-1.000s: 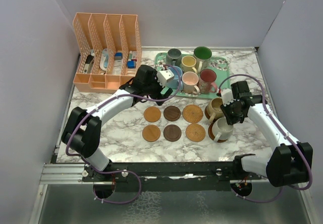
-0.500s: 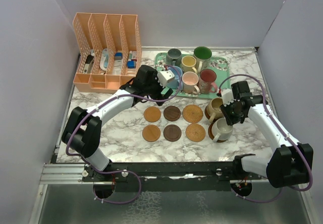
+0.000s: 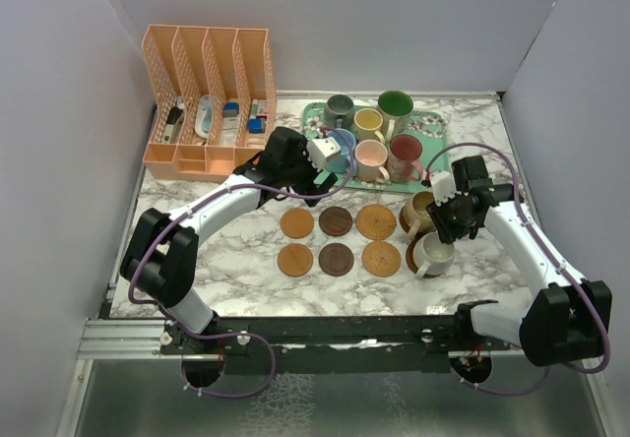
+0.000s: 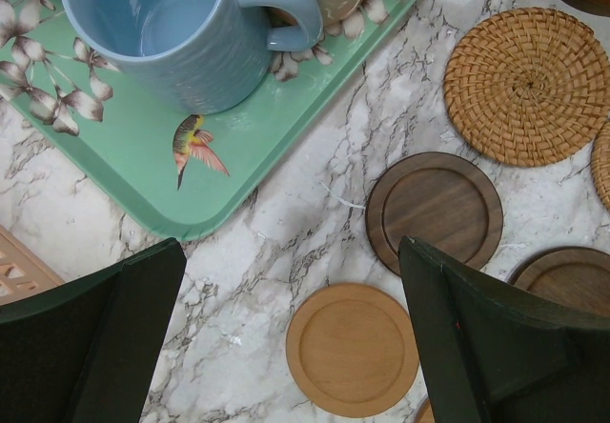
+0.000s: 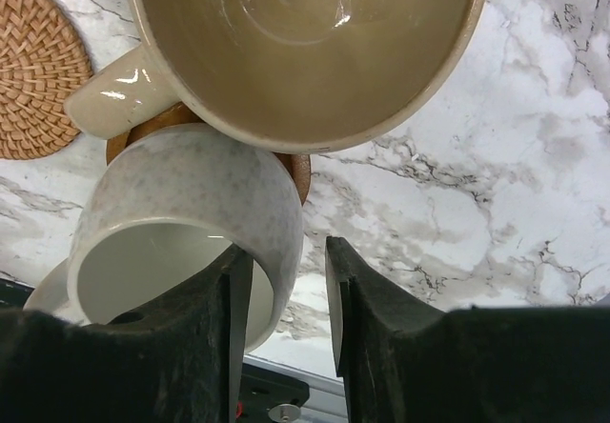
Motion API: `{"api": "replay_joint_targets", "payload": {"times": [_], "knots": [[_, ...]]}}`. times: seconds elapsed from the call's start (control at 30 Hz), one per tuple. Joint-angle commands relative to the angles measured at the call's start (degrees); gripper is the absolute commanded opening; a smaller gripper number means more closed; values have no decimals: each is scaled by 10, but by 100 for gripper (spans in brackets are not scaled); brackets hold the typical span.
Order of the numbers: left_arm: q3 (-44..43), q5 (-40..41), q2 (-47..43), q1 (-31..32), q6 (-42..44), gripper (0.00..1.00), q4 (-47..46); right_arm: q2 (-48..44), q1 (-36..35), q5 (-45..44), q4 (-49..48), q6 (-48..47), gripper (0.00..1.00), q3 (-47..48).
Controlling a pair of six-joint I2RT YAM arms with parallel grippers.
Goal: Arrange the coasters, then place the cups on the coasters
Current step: Place the cup on the coaster, then pick up the cup from the tray.
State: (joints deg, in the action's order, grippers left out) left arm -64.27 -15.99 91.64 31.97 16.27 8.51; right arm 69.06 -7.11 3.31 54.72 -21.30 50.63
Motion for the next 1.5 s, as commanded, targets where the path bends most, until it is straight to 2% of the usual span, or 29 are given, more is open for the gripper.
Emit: {"api": "replay_joint_targets", "payload": {"times": [0.0, 0.2, 0.57, 1.03, 1.3, 1.47], "knots": [[-14, 7, 3, 2, 6, 99, -1, -5, -2, 27, 7, -10, 38, 27], [-14, 8, 4, 3, 5, 99, -1, -14, -2, 48, 20, -12, 42, 55], [-14, 13, 3, 2, 7, 99, -2, -9, -2, 67, 23, -23, 43, 116], [-3, 70, -29, 2, 27, 99, -27, 75, -2, 73, -153, -13, 46, 251], [8, 78, -49, 2, 48, 99, -31, 157, -2, 86, -249, -109, 47, 283], [11, 68, -54, 2, 50, 99, -30, 218, -2, 93, -235, -131, 59, 333]]}}
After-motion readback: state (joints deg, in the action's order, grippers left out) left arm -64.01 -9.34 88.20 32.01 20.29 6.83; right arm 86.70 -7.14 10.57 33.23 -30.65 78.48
